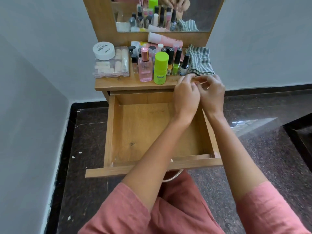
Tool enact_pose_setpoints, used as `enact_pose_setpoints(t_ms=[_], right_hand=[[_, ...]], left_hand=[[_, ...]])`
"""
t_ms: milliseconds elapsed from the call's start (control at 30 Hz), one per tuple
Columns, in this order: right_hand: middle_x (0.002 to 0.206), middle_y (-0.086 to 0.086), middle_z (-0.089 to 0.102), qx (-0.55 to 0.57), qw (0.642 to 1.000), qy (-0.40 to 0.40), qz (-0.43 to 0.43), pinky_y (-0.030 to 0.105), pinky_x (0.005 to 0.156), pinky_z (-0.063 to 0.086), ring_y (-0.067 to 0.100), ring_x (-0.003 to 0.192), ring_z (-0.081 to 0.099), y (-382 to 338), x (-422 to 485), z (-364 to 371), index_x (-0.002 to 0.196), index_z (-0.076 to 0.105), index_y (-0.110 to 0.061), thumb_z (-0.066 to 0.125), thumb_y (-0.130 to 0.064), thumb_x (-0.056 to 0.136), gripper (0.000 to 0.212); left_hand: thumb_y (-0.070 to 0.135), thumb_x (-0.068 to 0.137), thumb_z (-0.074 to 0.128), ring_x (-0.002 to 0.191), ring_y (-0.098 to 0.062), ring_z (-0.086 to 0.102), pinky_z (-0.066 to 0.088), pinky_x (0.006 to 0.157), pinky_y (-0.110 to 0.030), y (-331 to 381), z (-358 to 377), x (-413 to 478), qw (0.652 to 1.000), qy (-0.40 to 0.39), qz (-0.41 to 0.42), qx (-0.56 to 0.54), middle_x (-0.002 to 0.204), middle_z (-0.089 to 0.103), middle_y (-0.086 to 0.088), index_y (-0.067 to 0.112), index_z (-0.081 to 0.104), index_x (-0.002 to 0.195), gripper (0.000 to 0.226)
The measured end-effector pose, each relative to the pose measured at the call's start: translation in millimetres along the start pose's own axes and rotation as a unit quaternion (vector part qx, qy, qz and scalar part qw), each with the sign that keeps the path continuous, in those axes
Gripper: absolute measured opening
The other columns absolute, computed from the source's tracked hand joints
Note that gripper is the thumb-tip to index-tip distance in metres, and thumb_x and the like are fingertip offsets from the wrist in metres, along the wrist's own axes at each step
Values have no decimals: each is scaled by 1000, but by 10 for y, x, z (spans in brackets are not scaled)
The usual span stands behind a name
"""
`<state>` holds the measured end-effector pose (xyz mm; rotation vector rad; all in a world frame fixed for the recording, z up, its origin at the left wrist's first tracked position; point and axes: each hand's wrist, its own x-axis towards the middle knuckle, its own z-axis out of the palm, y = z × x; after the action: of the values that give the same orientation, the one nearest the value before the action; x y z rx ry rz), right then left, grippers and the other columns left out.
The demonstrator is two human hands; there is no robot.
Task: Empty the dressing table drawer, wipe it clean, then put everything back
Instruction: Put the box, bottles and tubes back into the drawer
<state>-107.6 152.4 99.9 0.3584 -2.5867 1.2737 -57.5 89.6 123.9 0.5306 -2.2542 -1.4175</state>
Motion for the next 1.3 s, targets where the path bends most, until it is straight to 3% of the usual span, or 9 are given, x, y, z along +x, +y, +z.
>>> enact_pose_setpoints(t_ms=[167, 367, 533, 667, 800, 1033, 1167, 1233, 1300], right_hand=[[93, 12, 67, 52, 998, -16, -27, 2, 72, 40, 7, 78, 54, -324, -410, 260, 93, 69, -2, 61, -4, 81, 14], [87, 9, 71, 144, 987, -64, 1, 5, 69, 42, 9, 74, 60, -824, -695, 736, 91, 69, -3, 60, -2, 81, 13], [93, 13, 69, 181, 980, -78, 5, 7, 70, 44, 10, 76, 58, -1160, -705, 1067, 99, 66, 0, 60, 0, 82, 18], [110, 13, 64, 159, 983, -90, -16, 20, 88, 44, 19, 100, 59, -1352, -612, 1291, 112, 61, -2, 59, -1, 82, 30], [125, 11, 55, 94, 990, -94, -39, 12, 92, 30, 22, 118, 49, -1435, -480, 1486, 120, 56, -5, 57, -2, 84, 36], [145, 12, 37, 5, 994, -98, -51, 37, 112, 27, 26, 137, 27, -1405, -342, 1754, 130, 47, -10, 56, -11, 89, 42], [148, 11, 33, -36, 992, -108, -58, 39, 112, 27, 27, 139, 24, -1387, -284, 1832, 133, 45, -11, 57, -14, 89, 46], [149, 11, 31, -43, 990, -117, -58, 38, 111, 27, 26, 139, 23, -1378, -265, 1849, 133, 44, -12, 57, -16, 89, 46], [148, 11, 31, -46, 990, -118, -61, 38, 110, 28, 26, 139, 22, -1365, -254, 1851, 132, 45, -12, 57, -17, 89, 45]], left_hand=[[-2, 90, 43, 109, -20, 58, 36, 91, -14, -272, -487, -69, 999, 52, 7, 7, 115, 64, -12, 2, 60, 114, 30], [3, 91, 43, 102, -8, 56, 37, 80, -2, -572, -1096, -37, 996, 92, -19, 10, 113, 63, -4, 8, 60, 113, 28], [5, 92, 44, 100, -11, 56, 39, 82, -10, -781, -1462, 78, 990, 134, -44, 4, 108, 63, -2, 7, 60, 111, 26], [4, 91, 43, 101, -15, 57, 39, 83, -12, -938, -1665, 264, 986, 164, -39, 15, 109, 63, -8, 4, 60, 109, 25], [5, 90, 44, 109, -15, 54, 40, 88, -16, -1097, -1815, 488, 981, 186, -59, 4, 115, 60, -7, 6, 57, 113, 27], [27, 93, 49, 121, -18, 47, 39, 98, -26, -1252, -1933, 1035, 973, 162, -158, -44, 132, 50, -6, 9, 45, 129, 41], [51, 85, 51, 115, -22, 53, 46, 84, -23, -1262, -1894, 1362, 964, 109, -232, -75, 130, 52, -11, 2, 47, 128, 65], [48, 87, 52, 100, -17, 57, 44, 64, -14, -1258, -1870, 1462, 959, 91, -252, -93, 117, 57, -8, 2, 50, 123, 59], [45, 87, 55, 95, -14, 56, 47, 63, -17, -1248, -1857, 1533, 950, 80, -273, -127, 109, 54, -4, 6, 49, 121, 52]])
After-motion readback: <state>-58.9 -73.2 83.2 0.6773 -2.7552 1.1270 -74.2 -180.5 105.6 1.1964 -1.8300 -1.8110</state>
